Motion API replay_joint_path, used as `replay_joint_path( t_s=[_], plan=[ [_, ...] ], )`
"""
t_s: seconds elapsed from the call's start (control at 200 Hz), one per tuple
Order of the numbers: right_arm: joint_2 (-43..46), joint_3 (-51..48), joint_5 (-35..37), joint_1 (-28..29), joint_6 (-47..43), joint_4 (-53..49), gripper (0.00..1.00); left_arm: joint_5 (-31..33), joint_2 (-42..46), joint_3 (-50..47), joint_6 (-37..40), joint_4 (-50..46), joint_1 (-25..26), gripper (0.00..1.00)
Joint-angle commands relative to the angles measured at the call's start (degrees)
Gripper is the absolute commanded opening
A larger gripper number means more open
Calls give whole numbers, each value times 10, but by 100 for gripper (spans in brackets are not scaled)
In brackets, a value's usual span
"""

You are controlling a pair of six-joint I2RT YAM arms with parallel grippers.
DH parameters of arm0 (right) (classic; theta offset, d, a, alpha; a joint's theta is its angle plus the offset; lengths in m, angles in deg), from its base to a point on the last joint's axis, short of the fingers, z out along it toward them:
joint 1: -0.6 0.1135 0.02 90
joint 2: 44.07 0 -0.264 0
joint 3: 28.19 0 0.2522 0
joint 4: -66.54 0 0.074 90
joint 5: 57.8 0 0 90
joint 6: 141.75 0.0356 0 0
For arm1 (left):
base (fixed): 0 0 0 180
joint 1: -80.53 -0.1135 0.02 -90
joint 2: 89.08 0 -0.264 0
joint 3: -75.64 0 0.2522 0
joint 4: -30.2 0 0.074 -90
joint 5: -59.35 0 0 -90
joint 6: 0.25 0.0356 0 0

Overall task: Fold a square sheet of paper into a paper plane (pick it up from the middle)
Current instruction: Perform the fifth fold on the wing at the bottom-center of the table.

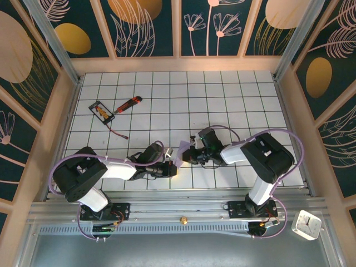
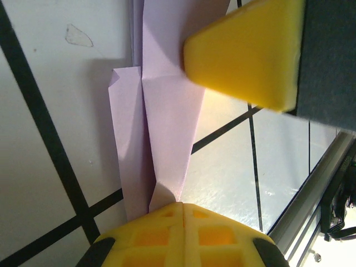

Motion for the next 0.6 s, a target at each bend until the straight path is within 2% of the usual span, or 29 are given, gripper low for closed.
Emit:
replay_joint_path(
  t_s=[0.0, 0.175, 0.2, 0.595],
  plan=[
    [-21, 6, 53, -33, -33, -45, 0, 15, -38, -27, 14, -122, 8, 0],
    [-22, 16, 56, -54, -55, -65, 0, 16, -36, -29, 14, -124, 8, 0],
    [-25, 19, 56, -74, -60, -68, 0, 15, -36, -29, 13, -124, 8, 0],
    [-43, 84, 50, -165, -112, -132, 0, 18, -31, -25, 10, -123, 8, 0]
  ],
)
